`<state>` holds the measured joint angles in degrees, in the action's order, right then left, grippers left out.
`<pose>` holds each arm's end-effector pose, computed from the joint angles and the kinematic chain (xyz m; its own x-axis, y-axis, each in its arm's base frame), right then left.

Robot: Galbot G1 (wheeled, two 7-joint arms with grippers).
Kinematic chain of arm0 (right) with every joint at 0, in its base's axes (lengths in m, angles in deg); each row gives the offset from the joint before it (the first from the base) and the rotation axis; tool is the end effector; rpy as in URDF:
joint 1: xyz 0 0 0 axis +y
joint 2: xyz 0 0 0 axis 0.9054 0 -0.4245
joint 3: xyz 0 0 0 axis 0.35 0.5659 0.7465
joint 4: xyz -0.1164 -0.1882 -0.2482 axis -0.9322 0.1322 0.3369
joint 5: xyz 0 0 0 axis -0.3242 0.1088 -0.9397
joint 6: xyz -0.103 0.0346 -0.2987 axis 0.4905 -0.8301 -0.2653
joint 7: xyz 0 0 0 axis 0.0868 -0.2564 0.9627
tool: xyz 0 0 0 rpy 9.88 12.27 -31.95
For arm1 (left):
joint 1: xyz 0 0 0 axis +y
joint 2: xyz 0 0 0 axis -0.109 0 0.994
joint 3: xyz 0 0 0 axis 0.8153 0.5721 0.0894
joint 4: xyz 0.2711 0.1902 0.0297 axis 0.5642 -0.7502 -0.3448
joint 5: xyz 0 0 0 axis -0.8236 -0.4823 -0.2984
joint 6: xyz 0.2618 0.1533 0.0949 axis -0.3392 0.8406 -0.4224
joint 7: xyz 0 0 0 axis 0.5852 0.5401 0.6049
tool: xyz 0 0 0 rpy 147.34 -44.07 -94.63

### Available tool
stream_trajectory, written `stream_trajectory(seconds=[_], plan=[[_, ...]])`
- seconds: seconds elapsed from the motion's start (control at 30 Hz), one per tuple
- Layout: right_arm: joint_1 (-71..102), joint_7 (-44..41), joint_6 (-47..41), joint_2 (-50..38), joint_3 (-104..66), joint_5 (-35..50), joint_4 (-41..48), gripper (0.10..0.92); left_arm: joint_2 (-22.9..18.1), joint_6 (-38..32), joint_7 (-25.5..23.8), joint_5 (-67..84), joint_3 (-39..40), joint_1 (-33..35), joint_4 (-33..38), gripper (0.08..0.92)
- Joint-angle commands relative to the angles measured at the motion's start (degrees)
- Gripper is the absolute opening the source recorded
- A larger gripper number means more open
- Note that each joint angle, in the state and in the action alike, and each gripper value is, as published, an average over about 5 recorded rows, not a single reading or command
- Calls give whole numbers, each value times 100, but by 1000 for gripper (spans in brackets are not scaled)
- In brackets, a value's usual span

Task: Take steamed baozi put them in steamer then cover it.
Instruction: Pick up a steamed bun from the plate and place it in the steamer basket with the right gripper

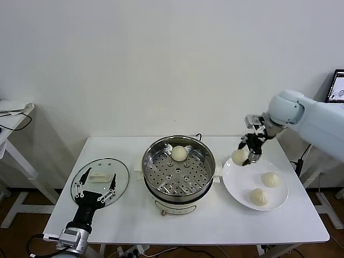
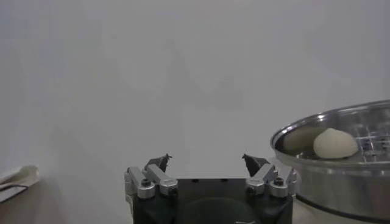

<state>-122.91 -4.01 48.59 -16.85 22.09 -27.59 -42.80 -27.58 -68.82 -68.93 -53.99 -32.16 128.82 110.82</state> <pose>0.4746 -0.0933 -0.0061 -0.1629 -0.2085 0.9644 -0.9839 -0.0391 -0.1747 0.1398 0.0576 -0.2662 -0.9958 0.0886 -0.0209 0.0783 0.9506 0.3004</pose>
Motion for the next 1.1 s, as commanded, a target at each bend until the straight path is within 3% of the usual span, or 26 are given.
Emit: stream_trajectory(seconds=[0.03,0.5,1.1], plan=[[-1353,663,-1382,836,963,1654,-970,670,10,-4,0,27,-35,3,99,823],[-519,909,-1614,3045,542,1741,250,670,5,16,-1,130,-166,-94,5,823],[1221,591,-1339,4327,-86,388,2315,670,21,8,-22,154,-276,-108,-82,823]])
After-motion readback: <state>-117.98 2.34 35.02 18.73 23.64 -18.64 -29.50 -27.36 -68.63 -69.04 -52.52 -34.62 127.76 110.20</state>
